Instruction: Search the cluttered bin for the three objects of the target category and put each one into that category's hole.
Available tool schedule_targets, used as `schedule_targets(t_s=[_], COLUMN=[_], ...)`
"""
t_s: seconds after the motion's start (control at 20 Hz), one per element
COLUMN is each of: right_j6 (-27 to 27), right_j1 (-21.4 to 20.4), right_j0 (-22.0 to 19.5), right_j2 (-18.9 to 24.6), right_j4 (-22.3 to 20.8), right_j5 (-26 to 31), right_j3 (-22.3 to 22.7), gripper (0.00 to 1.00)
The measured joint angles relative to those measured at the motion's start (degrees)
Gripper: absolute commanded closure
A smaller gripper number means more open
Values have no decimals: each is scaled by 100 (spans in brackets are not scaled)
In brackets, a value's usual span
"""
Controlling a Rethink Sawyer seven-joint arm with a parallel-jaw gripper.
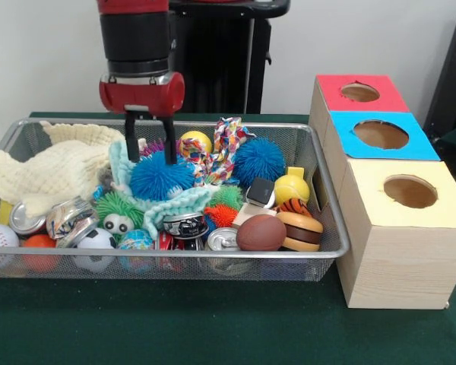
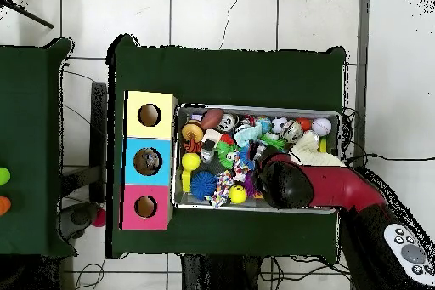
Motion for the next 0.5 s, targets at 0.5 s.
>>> schedule_targets(t_s=[0.5], right_j6=[-6], right_j1=[374], right_j0=[-143], right_j2=[39], right_j4=[-848], right_j5=[361], right_j3=[-393], gripper=[0])
